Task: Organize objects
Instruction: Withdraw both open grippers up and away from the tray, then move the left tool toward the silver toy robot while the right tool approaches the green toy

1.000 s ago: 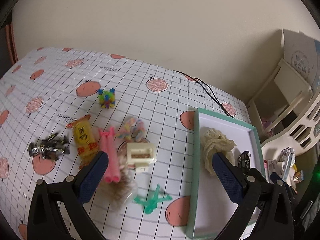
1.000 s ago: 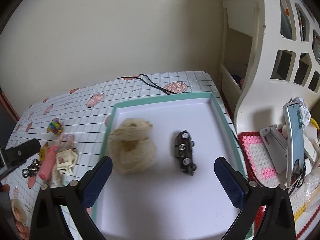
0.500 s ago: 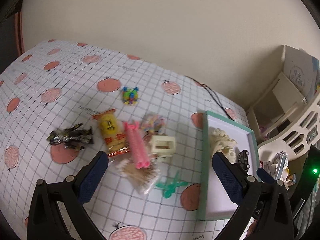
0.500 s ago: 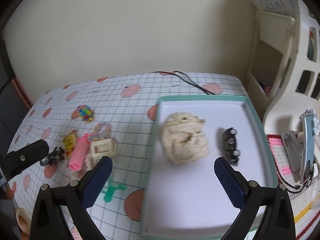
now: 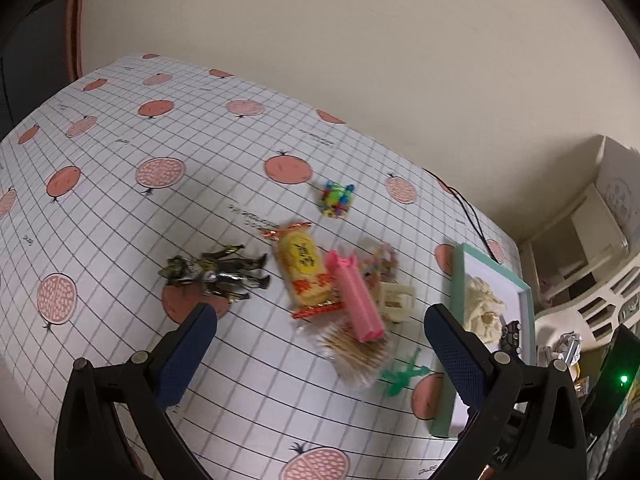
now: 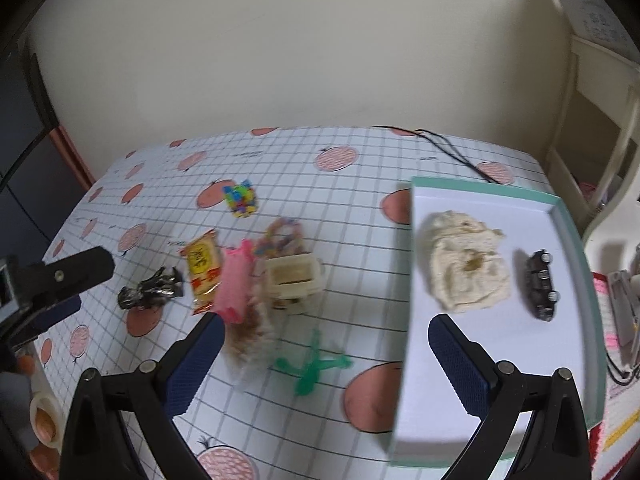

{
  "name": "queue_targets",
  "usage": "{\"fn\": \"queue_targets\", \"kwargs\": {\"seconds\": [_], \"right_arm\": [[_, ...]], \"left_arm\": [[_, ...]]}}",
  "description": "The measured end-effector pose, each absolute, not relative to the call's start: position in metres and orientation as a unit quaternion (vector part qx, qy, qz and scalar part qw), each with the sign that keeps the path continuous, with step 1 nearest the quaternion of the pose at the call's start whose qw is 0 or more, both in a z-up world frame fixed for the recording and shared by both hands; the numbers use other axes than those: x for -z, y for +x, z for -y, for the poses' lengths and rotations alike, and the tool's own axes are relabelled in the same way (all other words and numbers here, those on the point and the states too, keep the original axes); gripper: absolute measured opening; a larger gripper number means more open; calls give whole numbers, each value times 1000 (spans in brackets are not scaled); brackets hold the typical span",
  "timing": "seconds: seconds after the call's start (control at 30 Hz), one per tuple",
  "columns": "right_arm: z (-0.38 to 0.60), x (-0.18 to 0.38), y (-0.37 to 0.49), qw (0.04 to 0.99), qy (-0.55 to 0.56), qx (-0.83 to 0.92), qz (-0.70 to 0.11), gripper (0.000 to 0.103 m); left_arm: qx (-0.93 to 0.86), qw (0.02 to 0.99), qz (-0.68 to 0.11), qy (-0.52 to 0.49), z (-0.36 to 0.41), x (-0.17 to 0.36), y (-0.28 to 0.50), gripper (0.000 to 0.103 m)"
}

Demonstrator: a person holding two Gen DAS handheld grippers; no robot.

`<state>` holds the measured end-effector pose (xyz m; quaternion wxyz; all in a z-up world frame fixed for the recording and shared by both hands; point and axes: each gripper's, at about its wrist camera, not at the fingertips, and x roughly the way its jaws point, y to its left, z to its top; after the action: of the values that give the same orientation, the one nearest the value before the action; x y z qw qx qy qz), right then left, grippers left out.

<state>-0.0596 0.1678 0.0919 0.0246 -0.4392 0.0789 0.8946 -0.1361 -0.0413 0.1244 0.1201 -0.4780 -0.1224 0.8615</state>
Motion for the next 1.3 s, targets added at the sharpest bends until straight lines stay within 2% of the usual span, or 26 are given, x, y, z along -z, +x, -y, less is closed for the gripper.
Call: {"fn": "queue_targets", "kwargs": {"seconds": [0.27,0.67,1.3], "right_arm": [[-146,-80,-68,16,-458,-886,-71,103],[-153,-71,-71,19,-472,-879,-67,103],[-169,-58,-66,17,-498,-866,-50,103]], "left_arm": [[-850,90,159,-494,76,-107,-156,103],[-834,41,174,-522,107,-68,-174,103],[-838,15,169,-519,112,-60,-177,103]]}}
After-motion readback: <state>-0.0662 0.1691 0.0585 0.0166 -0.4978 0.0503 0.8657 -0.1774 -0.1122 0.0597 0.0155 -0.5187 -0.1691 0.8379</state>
